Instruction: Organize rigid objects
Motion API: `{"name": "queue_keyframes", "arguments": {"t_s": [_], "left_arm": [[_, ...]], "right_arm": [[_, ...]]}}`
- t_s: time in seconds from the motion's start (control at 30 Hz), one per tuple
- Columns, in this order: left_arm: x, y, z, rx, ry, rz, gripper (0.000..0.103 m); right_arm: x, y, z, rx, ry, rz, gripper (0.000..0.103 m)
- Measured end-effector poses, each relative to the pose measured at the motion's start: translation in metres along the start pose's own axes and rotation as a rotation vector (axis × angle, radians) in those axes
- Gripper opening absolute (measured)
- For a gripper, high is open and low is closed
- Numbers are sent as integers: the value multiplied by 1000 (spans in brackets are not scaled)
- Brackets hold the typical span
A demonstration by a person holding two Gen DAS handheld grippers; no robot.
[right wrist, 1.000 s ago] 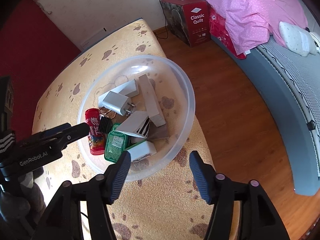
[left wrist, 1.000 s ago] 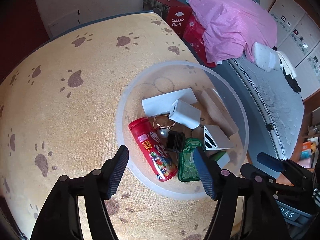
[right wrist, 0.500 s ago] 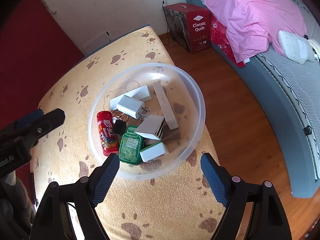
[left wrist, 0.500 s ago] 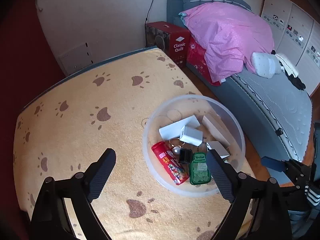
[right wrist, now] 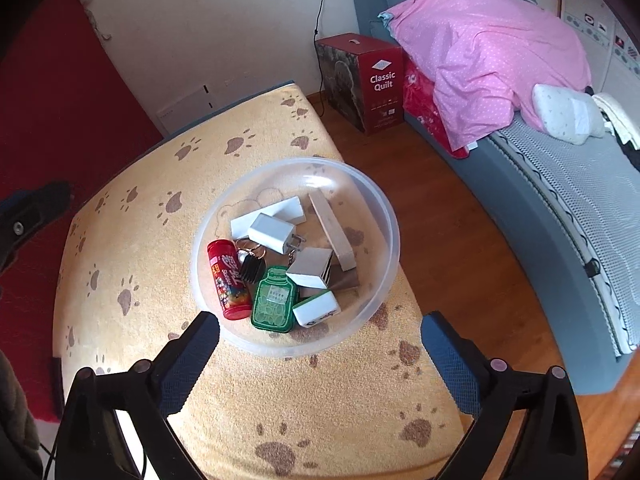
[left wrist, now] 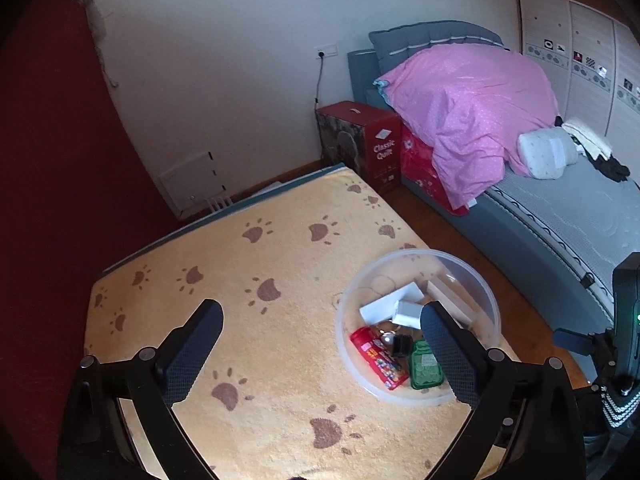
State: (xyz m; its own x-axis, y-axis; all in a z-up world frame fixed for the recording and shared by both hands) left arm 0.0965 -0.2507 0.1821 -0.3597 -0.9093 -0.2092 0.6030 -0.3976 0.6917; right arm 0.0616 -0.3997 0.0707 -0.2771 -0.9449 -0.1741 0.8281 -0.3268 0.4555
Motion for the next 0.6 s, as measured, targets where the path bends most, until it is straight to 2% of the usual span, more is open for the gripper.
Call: {"name": "queue_keyframes", "arguments": {"t_s": [0.07,0.23,0.33,0.43,0.53,0.6], "left_arm": [[-3,2,8,19,14,2,100],[-7,4,21,22,-24,27,100],[-5,5,28,27,-21,8,100],[2,6,34,36,-59,-13,100],[6,4,33,12,-87,-10,103],[8,2,28,-12,-80,-12,103]], "right_arm": [[-2,2,4,9,-22,10,103],[-6,5,18,51,-62,35,103],[-11,9,34,119,-100,75,103],[-14,12,46,173,-123,106,103],[-14,14,47,181,-125,112,103],[-12,14,44,173,-122,108,103]]}}
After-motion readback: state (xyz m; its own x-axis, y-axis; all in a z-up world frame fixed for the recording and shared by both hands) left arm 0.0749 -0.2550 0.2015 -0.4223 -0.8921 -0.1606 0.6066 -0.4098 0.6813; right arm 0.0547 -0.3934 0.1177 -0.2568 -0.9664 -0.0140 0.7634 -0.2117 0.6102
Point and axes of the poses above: each gripper's, at about its wrist camera, not at the fingertips, and z roughly against the way its jaws point, x to its right, y to its top, the point moved 6 cm from there along -z, roughly the way its jaws point, and after that the axes turned 3 degrees about -z, right-handed, at the moved point
